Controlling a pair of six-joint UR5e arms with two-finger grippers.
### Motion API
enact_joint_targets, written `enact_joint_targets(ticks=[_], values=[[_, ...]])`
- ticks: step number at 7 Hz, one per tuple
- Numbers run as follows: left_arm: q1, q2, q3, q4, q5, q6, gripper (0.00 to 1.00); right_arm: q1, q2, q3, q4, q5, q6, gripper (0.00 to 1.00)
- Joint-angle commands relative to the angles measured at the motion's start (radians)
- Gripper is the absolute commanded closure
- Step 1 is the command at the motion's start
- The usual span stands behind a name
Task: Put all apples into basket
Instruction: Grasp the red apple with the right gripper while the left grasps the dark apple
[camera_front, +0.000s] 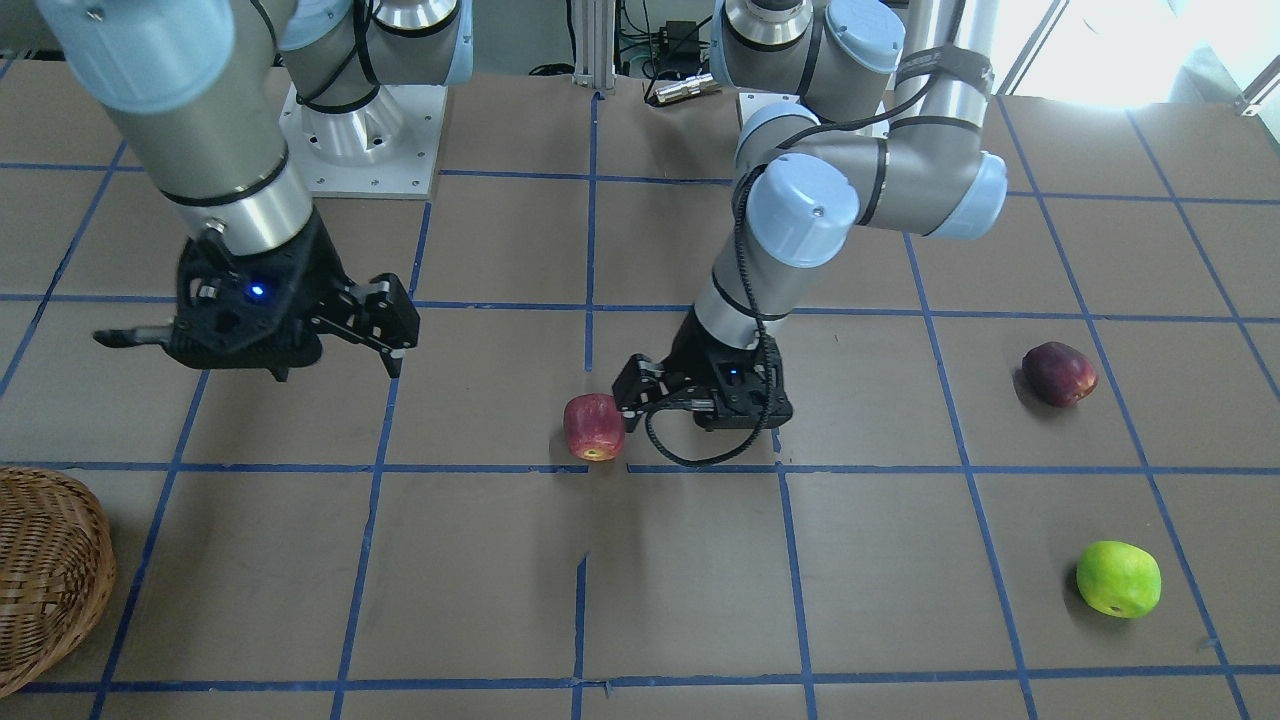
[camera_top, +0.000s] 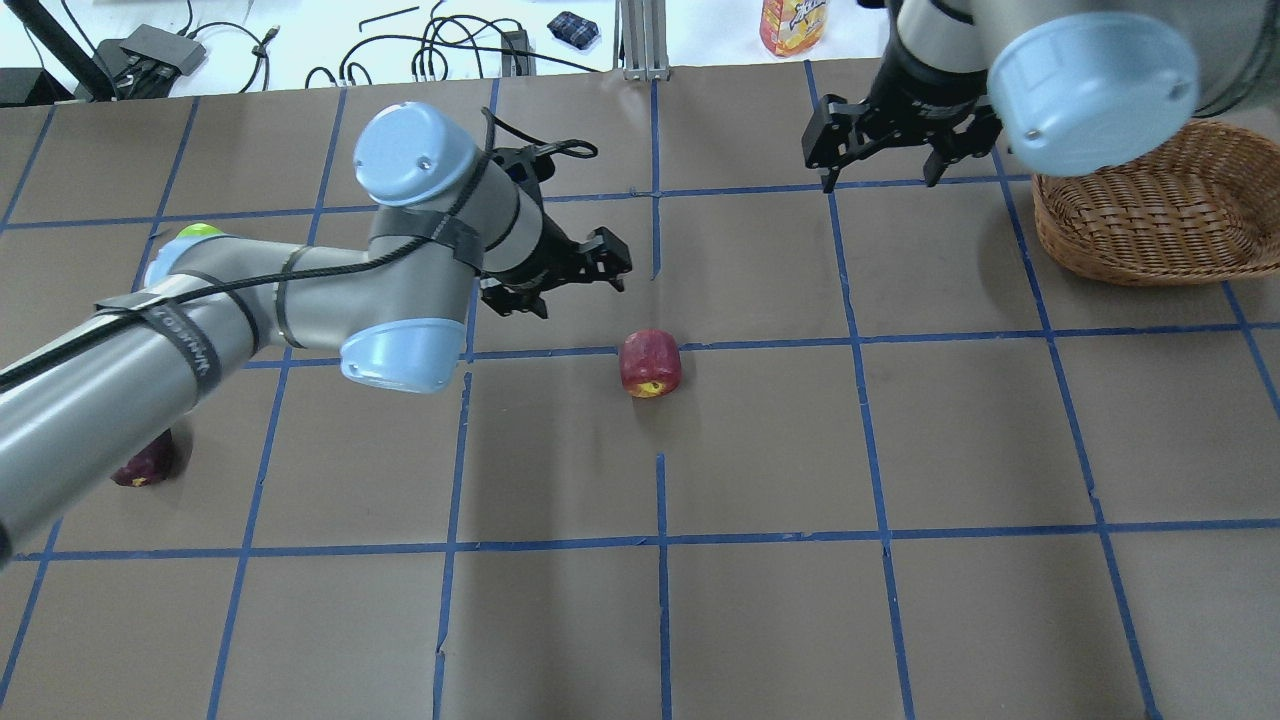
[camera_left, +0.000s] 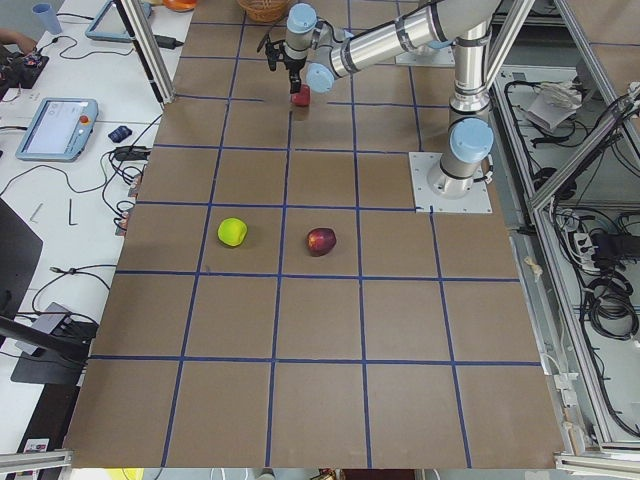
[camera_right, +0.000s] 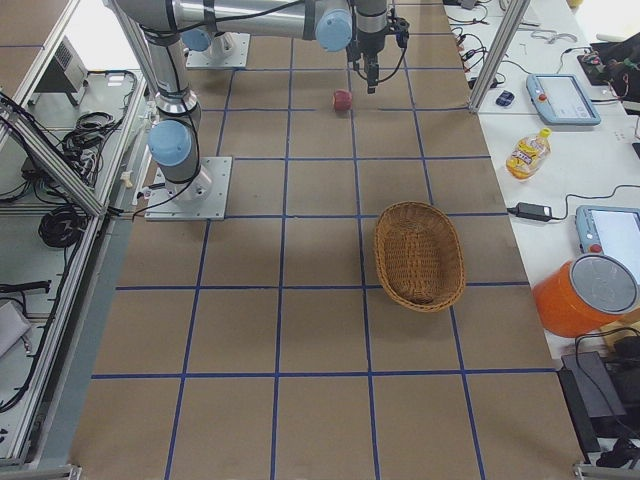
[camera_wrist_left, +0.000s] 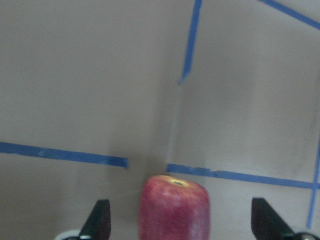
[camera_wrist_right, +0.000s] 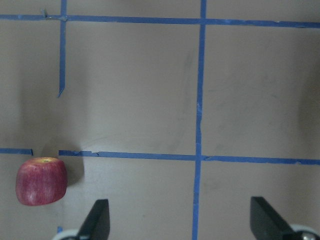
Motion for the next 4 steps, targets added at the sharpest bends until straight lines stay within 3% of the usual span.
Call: enact_joint_targets(ticks=[1, 2, 4], values=[[0.219, 0.076, -0.018, -0.166, 0.376, 0.525, 0.00, 0.137, 0.142, 0.005, -0.164, -0.006, 0.101, 0.00], [0.384, 0.090, -0.030, -0.169, 0.375, 0.661, 0.00, 0.195, 0.184, 0.005, -0.205, 0.008, 0.335, 0.00], [0.642, 0.086, -0.054, -0.156, 0.325, 0.912, 0.00, 0.286, 0.276, 0.011, -0.293, 0.008, 0.438, 0.00]])
